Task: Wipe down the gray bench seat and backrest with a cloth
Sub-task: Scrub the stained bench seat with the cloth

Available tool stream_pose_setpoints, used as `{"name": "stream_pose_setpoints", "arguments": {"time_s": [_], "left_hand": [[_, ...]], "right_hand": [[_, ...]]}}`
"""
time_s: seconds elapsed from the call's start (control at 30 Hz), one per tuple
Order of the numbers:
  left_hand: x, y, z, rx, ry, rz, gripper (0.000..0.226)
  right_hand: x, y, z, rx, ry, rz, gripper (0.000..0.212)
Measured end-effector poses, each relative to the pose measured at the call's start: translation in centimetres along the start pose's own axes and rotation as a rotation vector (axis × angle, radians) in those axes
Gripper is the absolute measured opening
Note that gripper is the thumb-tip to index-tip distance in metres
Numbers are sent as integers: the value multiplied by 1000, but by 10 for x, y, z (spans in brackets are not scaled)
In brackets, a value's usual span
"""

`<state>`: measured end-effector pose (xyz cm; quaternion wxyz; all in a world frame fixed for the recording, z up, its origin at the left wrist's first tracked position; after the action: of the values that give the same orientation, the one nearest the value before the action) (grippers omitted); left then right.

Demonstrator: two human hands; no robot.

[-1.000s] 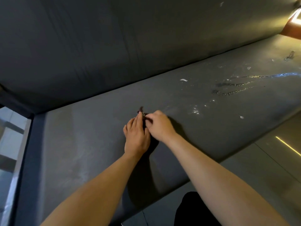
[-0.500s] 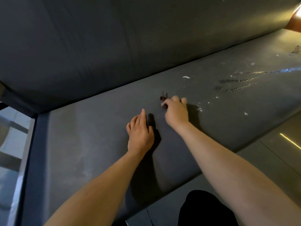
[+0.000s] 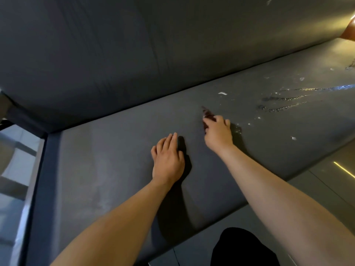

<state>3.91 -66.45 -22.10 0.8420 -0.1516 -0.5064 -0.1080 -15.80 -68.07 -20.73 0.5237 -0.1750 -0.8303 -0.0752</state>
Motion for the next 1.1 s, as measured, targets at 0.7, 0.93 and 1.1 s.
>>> {"name": "stream_pose_setpoints", "arguments": {"time_s": [0.7, 0.93, 1.1], "left_hand": [[0, 0, -2, 33, 55, 1, 62], [-4, -21, -7, 125, 20, -185, 59], [6, -52, -40, 149, -179, -251, 60]], "right_hand": [[-14, 3, -32, 47, 117, 0, 40], [-24, -3, -60, 275, 137, -8, 42], [-8, -59, -27, -13, 161, 71, 48]]}}
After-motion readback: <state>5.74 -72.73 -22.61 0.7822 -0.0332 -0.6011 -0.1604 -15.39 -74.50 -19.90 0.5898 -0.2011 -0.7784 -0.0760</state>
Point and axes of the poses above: each hand's wrist, its own y-axis away from the middle knuckle, its own x-axis out of the back of the hand, z = x × y, the point moved 10 cm from there along -y, towards the middle knuckle, and after that the axes turned 2 degrees about -x, right-handed, at the moved point
